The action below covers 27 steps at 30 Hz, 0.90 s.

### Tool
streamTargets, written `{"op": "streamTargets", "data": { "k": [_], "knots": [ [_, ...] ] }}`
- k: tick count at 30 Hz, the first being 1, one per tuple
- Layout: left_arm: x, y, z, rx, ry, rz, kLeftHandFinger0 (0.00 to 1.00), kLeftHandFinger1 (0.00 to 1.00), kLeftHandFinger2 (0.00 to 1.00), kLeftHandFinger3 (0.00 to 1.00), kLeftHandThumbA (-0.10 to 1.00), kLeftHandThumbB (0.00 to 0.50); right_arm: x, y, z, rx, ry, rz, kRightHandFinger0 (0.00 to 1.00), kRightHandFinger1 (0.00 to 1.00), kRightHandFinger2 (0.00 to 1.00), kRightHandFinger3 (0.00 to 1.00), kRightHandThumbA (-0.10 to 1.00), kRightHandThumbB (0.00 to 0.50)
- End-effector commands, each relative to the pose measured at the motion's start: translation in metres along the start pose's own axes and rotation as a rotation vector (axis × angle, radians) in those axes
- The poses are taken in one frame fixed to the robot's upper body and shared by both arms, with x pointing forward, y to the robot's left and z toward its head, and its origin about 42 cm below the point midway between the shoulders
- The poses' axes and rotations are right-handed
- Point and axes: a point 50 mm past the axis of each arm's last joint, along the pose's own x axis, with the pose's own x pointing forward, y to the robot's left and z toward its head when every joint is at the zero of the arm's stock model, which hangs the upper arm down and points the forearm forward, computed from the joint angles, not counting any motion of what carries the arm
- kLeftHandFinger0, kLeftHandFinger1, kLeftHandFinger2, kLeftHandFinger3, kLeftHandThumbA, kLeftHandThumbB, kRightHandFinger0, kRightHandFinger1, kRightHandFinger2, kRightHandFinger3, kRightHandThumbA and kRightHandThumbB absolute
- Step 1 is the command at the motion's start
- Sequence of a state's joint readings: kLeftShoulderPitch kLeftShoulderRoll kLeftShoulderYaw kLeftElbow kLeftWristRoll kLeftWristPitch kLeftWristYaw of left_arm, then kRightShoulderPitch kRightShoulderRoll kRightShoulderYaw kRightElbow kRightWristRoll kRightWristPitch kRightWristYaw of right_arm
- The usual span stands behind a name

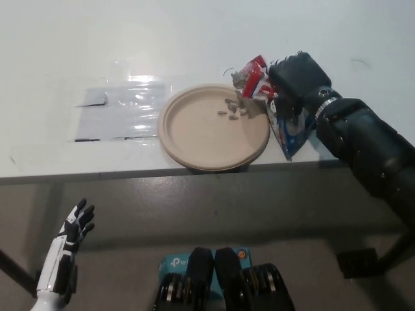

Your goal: The robot picks up a small bag of sunflower seeds on the right hand side and take it to the empty plate on the left hand side then pours some sunflower seeds on to the plate.

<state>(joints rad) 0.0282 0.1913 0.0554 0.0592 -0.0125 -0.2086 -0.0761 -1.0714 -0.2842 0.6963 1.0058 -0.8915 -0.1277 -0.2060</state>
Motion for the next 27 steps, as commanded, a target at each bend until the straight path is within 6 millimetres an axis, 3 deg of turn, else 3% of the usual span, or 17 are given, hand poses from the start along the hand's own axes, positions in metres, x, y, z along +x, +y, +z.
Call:
{"op": "streamTargets", "data": {
  "k": [1,5,6,7,8,9,12,13,14,15,16,18,19,22,23,24,27],
  "knots": [
    [0.007,0.003,0.011,0.019,-0.038,-0.010,1.00,1.00,0.99,1.00,1.00,0.131,0.006,-0.031,-0.012,-0.102,-0.086,-0.062,0.00,0.41,0.74,0.59,-0.10,0.254],
    [0.009,0.002,0.012,0.014,-0.041,-0.011,1.00,0.99,0.97,1.00,1.00,0.124,0.003,-0.029,-0.014,-0.197,-0.138,-0.088,0.00,0.37,0.76,0.68,-0.10,0.256],
    [0.009,0.001,0.012,0.014,-0.040,-0.012,1.00,0.99,0.97,1.00,1.00,0.129,0.002,-0.027,-0.014,-0.232,-0.154,-0.088,0.00,0.35,0.74,0.61,-0.10,0.263],
    [0.010,0.002,0.012,0.017,-0.041,-0.014,1.00,0.99,0.97,1.00,1.00,0.134,0.001,-0.025,-0.015,-0.288,-0.178,-0.114,0.00,0.25,0.62,0.45,-0.10,0.285],
    [0.011,0.002,0.013,0.019,-0.044,-0.016,1.00,0.99,0.97,1.00,1.00,0.133,0.000,-0.024,-0.015,-0.305,-0.196,-0.130,0.00,0.18,0.55,0.38,-0.10,0.294],
    [0.012,0.002,0.013,0.021,-0.046,-0.020,1.00,0.99,0.97,1.00,1.00,0.139,-0.002,-0.022,-0.016,-0.339,-0.217,-0.140,0.00,0.09,0.48,0.21,-0.10,0.298],
    [0.014,0.002,0.016,0.032,-0.047,-0.022,1.00,0.99,0.97,1.00,1.00,0.140,-0.004,-0.022,-0.017,-0.440,-0.260,-0.143,0.00,0.06,0.48,0.16,-0.10,0.330],
    [0.015,0.003,0.016,0.028,-0.045,-0.022,1.00,0.99,0.97,1.00,1.00,0.145,-0.005,-0.022,-0.017,-0.480,-0.283,-0.183,0.00,0.01,0.44,0.09,-0.10,0.370],
    [0.017,0.003,0.017,0.037,-0.049,-0.026,1.00,0.99,0.97,1.00,1.00,0.141,-0.008,-0.023,-0.019,-0.512,-0.305,-0.213,0.00,0.00,0.44,0.09,-0.02,0.391],
    [0.019,0.003,0.018,0.042,-0.053,-0.032,1.00,0.99,0.97,1.00,1.00,0.141,-0.010,-0.024,-0.021,-0.550,-0.318,-0.230,0.00,0.00,0.45,0.13,0.03,0.374],
    [0.020,0.002,0.018,0.046,-0.052,-0.033,1.00,0.99,0.97,1.00,1.00,0.136,-0.011,-0.025,-0.022,-0.567,-0.327,-0.241,0.00,0.00,0.45,0.18,0.03,0.363],
    [0.023,0.002,0.020,0.049,-0.055,-0.036,1.00,0.99,0.97,1.00,1.00,0.131,-0.015,-0.026,-0.025,-0.637,-0.355,-0.265,0.00,0.00,0.34,0.42,-0.02,0.338],
    [0.023,0.002,0.020,0.043,-0.055,-0.036,1.00,0.99,0.97,1.00,1.00,0.131,-0.016,-0.027,-0.026,-0.644,-0.360,-0.268,0.00,0.00,0.28,0.45,-0.04,0.330],
    [0.024,0.003,0.021,0.044,-0.058,-0.040,1.00,1.00,0.99,1.00,1.00,0.147,-0.019,-0.030,-0.029,-0.694,-0.417,-0.310,0.00,0.00,0.26,0.37,-0.05,0.324],
    [0.024,0.003,0.022,0.042,-0.059,-0.042,1.00,1.00,0.99,1.00,1.00,0.145,-0.021,-0.031,-0.030,-0.716,-0.436,-0.328,0.00,0.00,0.26,0.26,-0.01,0.333],
    [0.024,0.002,0.022,0.039,-0.060,-0.044,1.00,1.00,0.99,1.00,1.00,0.144,-0.022,-0.032,-0.032,-0.738,-0.457,-0.343,0.00,0.00,0.26,0.24,0.02,0.332],
    [0.025,0.001,0.023,0.036,-0.064,-0.049,1.00,0.99,0.99,1.00,1.00,0.140,-0.026,-0.038,-0.037,-0.761,-0.502,-0.364,0.00,0.00,0.24,0.24,-0.03,0.320]
  ]
}}
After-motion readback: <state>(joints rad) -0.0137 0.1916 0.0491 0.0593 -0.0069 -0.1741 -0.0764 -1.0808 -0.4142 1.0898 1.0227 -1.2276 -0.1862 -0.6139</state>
